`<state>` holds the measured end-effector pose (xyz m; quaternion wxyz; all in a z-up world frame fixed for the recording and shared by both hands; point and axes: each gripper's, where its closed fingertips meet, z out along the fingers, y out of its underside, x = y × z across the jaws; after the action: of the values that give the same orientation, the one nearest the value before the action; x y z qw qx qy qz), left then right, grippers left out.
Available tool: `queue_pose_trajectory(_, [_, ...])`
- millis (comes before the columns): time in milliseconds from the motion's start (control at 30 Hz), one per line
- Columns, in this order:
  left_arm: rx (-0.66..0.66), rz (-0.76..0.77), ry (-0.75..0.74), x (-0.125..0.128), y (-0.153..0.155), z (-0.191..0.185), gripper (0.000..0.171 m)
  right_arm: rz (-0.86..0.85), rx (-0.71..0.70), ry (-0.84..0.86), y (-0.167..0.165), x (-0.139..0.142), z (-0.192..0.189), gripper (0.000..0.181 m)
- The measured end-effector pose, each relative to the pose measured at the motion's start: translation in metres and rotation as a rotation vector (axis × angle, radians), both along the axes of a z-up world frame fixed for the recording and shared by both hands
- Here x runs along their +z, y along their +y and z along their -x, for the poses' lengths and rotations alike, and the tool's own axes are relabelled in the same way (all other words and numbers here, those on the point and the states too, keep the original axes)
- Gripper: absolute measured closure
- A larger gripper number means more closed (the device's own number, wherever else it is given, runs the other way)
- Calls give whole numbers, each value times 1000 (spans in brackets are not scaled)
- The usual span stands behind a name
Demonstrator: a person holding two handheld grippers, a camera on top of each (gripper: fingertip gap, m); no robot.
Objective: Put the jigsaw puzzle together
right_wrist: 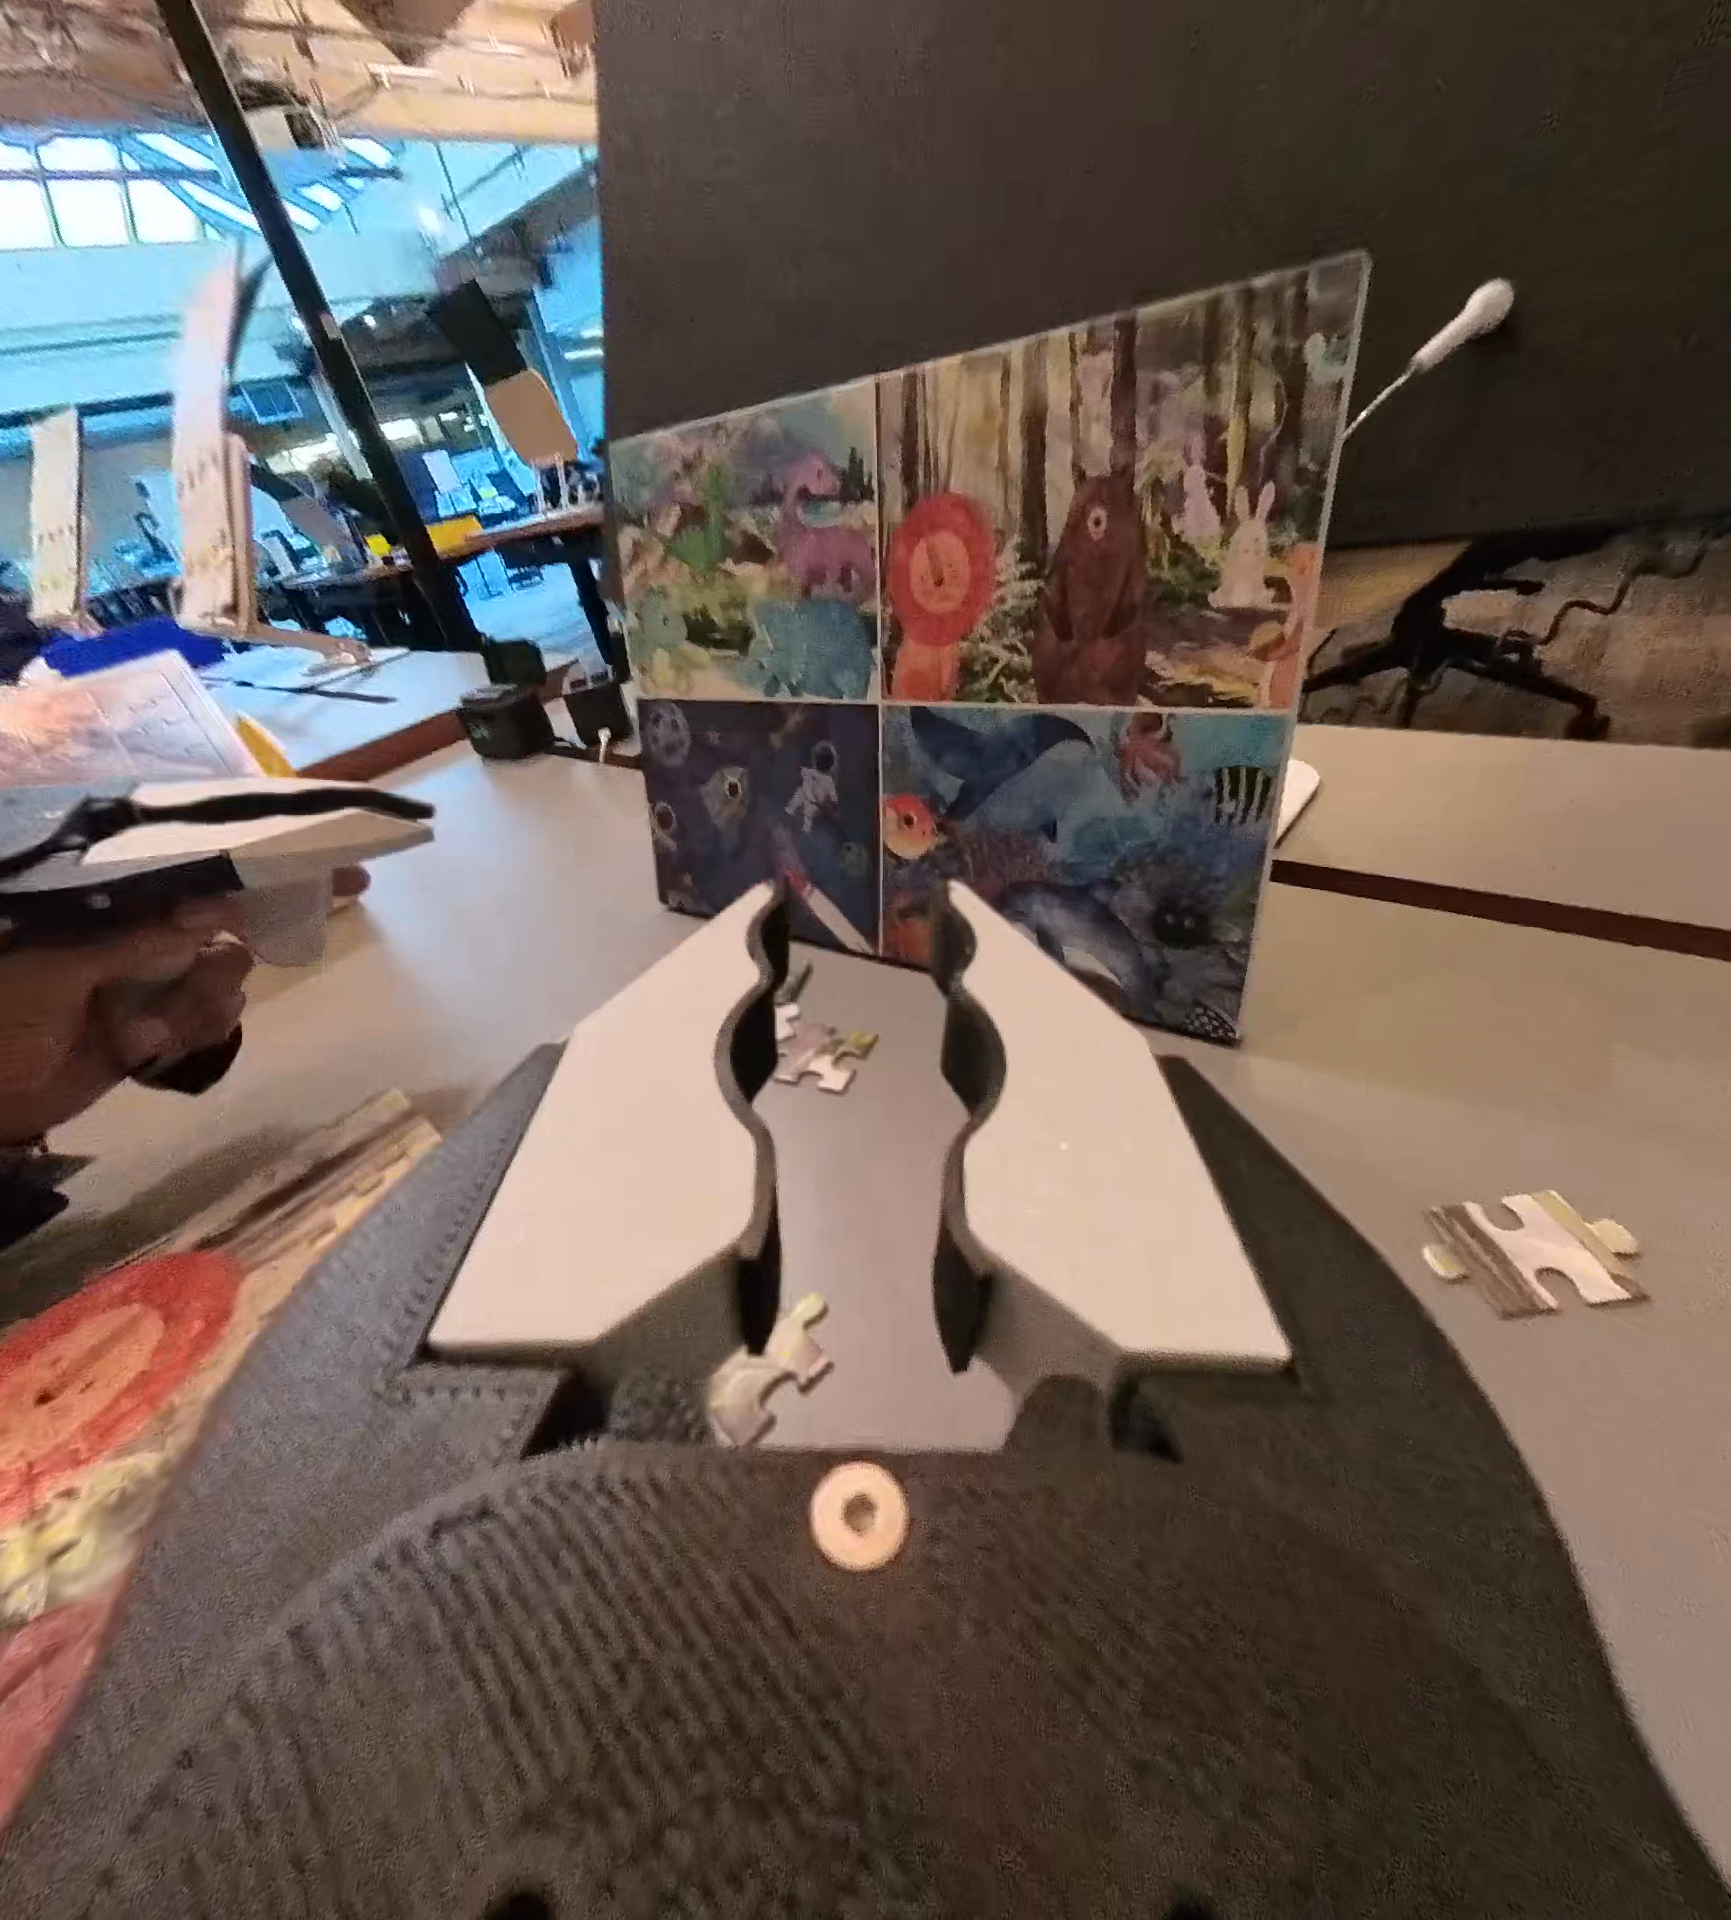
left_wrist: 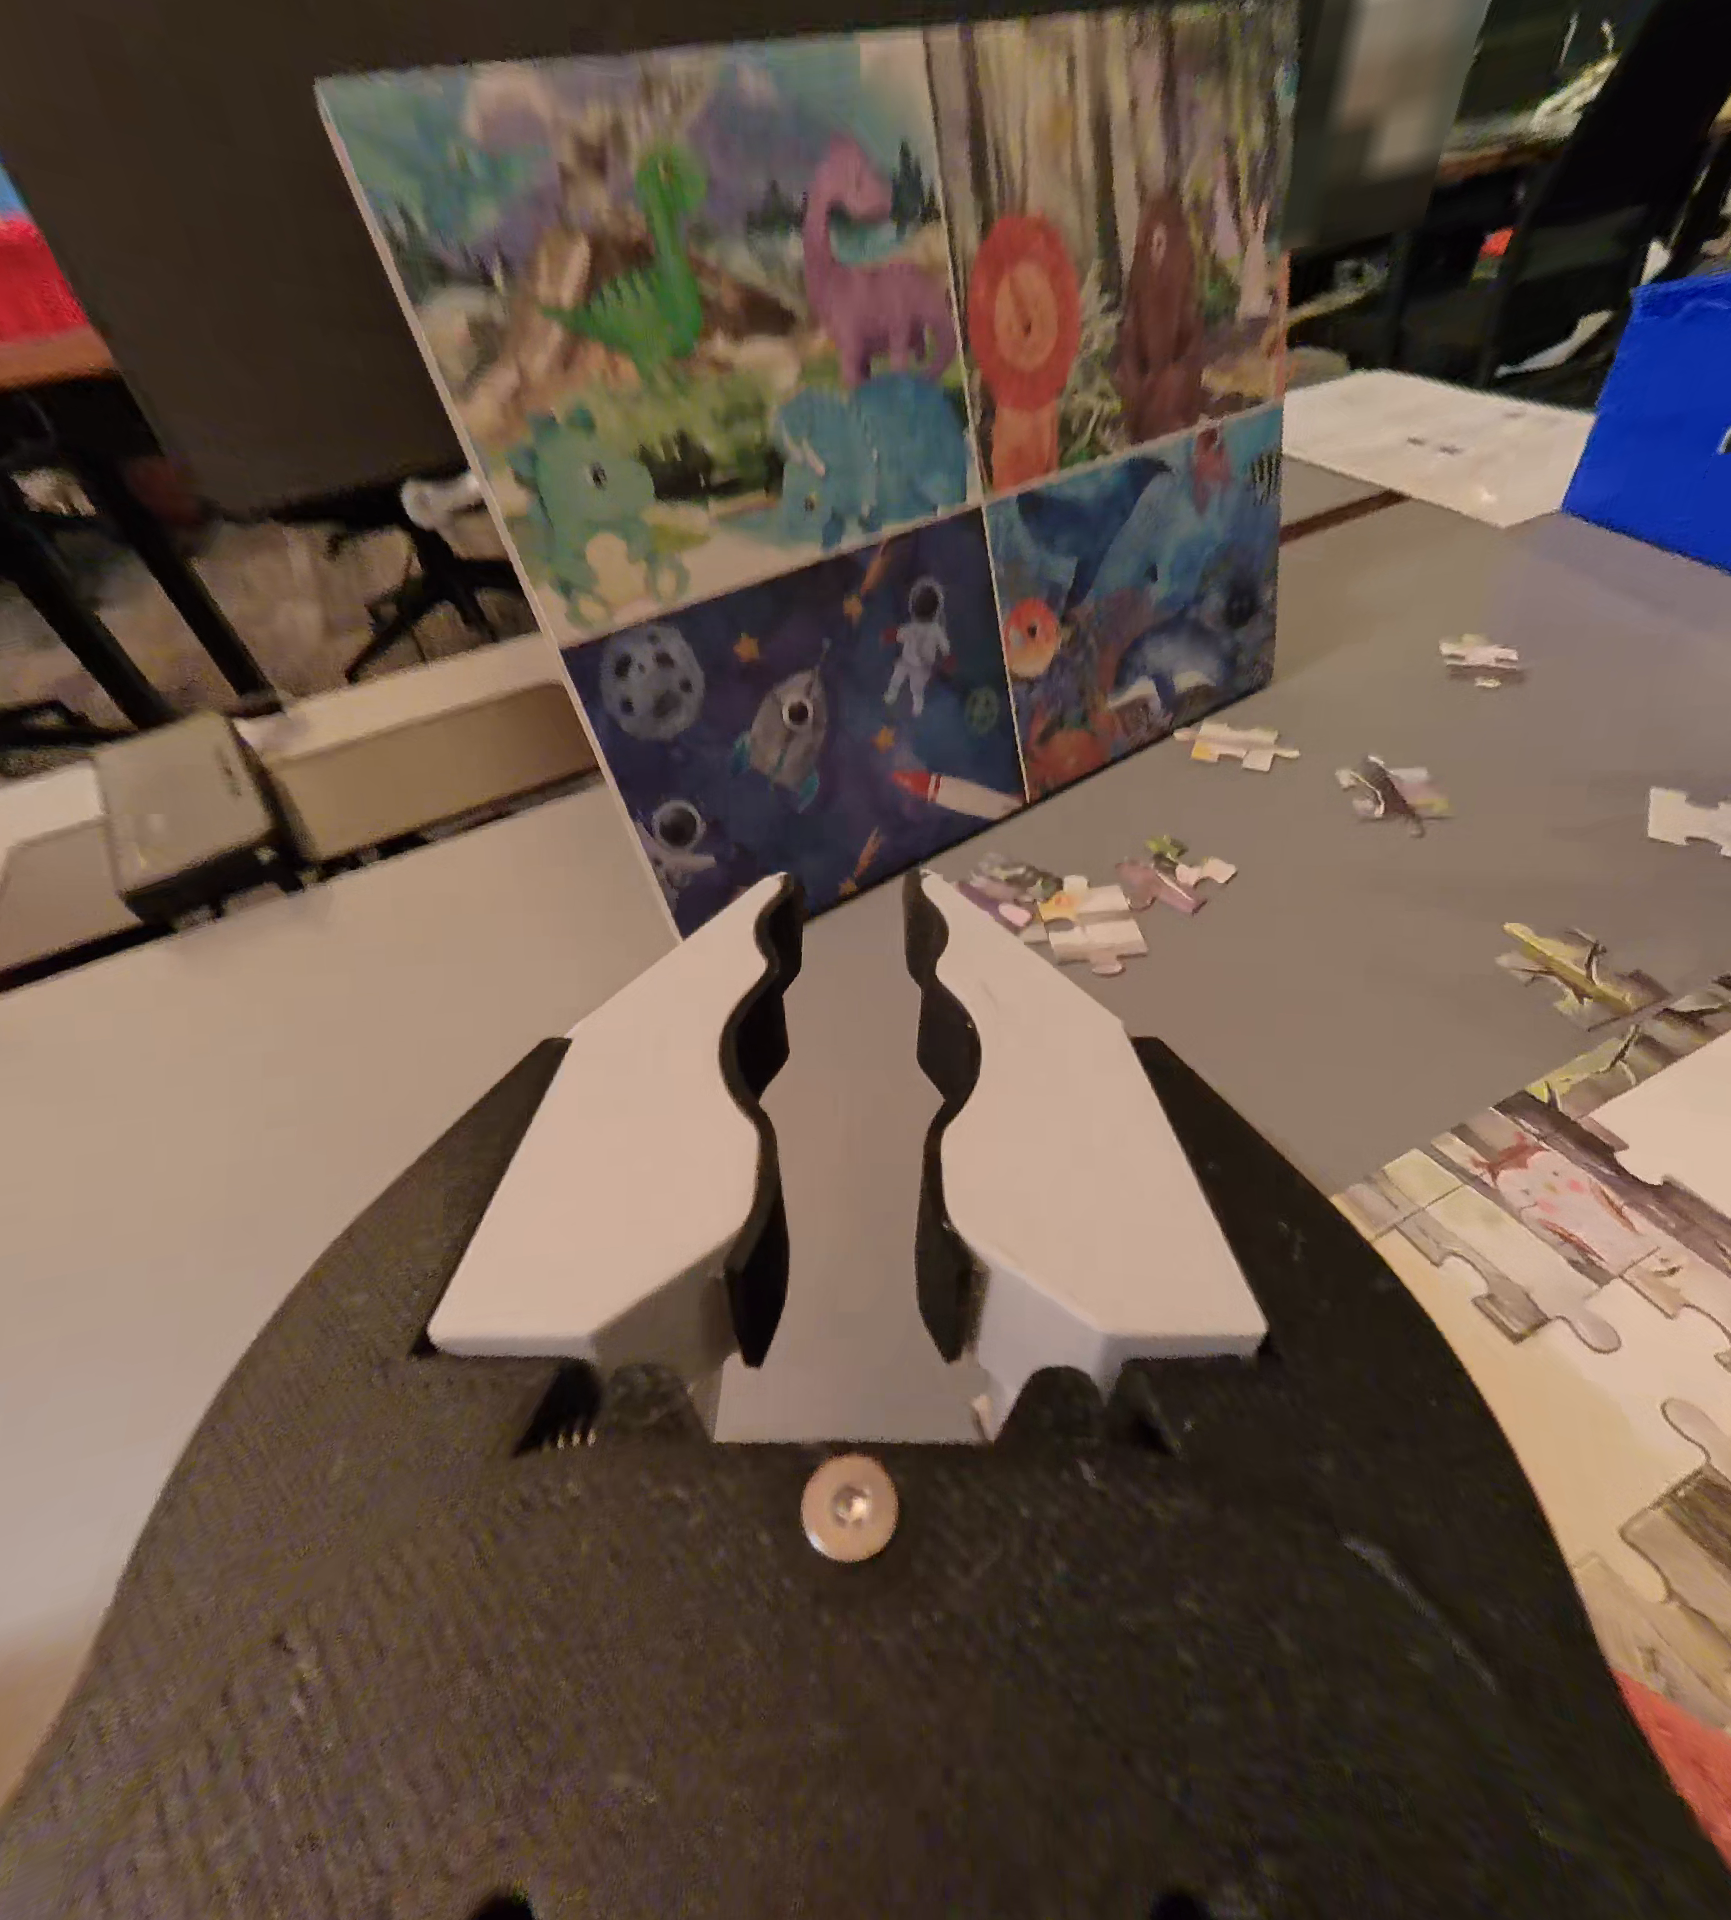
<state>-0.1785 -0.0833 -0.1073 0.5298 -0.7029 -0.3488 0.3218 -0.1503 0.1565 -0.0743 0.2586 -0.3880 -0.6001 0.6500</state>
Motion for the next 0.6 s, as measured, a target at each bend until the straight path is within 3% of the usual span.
queue_pose_trajectory(133, [18, 62, 81, 5, -2, 0, 159, 30, -52, 63, 19, 20, -4, 157])
queue_pose_trajectory(300, [-35, 28, 32, -9, 8, 0, 168, 92, -85, 89, 38, 34, -8, 153])
queue_pose_trajectory(600, [-53, 52, 57, -9, 12, -2, 171, 45, -167, 68, 64, 26, -2, 151])
